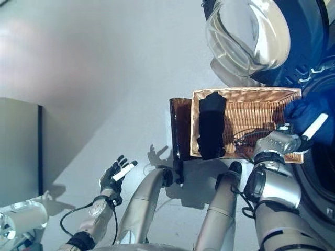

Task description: Pick up the clothes and place them into the washing machine

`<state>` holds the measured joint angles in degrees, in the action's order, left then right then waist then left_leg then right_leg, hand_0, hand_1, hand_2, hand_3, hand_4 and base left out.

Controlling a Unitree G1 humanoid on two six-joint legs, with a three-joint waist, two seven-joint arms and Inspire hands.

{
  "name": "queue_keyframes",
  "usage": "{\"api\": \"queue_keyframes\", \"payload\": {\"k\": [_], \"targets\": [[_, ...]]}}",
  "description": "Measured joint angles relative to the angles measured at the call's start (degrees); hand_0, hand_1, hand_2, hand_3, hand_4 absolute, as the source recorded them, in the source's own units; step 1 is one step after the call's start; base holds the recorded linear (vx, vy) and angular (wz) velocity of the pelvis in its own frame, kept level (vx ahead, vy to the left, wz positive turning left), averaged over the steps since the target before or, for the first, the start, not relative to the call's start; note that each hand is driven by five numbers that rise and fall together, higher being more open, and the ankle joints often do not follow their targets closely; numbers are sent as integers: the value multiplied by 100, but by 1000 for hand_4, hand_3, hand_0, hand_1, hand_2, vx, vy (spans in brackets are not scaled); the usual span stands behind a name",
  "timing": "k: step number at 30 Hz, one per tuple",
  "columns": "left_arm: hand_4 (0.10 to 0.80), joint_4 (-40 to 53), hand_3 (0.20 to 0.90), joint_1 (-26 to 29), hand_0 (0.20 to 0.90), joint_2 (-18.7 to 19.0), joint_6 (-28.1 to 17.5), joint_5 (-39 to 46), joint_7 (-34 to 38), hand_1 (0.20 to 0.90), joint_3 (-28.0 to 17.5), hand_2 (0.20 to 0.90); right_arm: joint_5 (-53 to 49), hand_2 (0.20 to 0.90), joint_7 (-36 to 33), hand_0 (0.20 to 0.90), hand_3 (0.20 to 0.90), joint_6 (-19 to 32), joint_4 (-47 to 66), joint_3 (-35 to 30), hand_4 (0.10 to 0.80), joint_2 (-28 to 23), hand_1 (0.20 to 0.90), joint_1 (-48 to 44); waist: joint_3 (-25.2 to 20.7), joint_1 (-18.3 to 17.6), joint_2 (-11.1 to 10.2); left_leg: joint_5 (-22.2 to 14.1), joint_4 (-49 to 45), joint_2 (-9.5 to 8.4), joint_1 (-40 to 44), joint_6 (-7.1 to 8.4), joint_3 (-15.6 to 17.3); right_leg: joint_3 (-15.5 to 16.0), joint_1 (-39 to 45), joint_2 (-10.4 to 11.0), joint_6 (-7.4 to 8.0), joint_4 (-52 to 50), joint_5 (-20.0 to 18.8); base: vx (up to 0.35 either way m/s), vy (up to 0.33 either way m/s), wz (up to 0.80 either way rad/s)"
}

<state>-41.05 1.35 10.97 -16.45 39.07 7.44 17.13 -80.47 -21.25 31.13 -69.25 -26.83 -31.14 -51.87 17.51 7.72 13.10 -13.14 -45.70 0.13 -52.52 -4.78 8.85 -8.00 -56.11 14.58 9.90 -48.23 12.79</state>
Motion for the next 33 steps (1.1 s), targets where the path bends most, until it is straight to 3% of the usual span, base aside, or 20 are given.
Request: {"api": "queue_keyframes", "payload": {"k": [12,23,32,33], "targets": [[800,-103,900,9,900,-127,2,-2,-4,900,149,900,-212,200,-527,200,200,401,-24,-605,300,-400,200,153,-171,-83,78,-8,-12,-8,-8,7,40,-69,-48,-33,-6,-29,5,0,1,-1],[800,-114,900,-103,900,-130,1,-1,7,900,144,900,43,200,-776,200,200,532,140,-640,300,-1337,200,104,-410,-94,61,-6,-44,-6,-207,6,34,-75,-238,-46,2,-49,-2,0,0,1],[800,-110,900,-108,900,-132,-1,1,18,900,137,900,116,200,-928,200,200,662,483,-519,300,-1305,200,117,-387,-223,28,-10,-48,7,-225,5,35,-77,-251,-68,2,-29,-1,0,0,0],[800,-109,900,-108,900,-132,-1,1,24,900,137,900,116,488,-936,488,488,662,483,-519,506,-1305,488,116,-380,-226,19,-15,-55,8,-227,2,35,-77,-251,-68,3,-30,-1,0,0,0]]}}
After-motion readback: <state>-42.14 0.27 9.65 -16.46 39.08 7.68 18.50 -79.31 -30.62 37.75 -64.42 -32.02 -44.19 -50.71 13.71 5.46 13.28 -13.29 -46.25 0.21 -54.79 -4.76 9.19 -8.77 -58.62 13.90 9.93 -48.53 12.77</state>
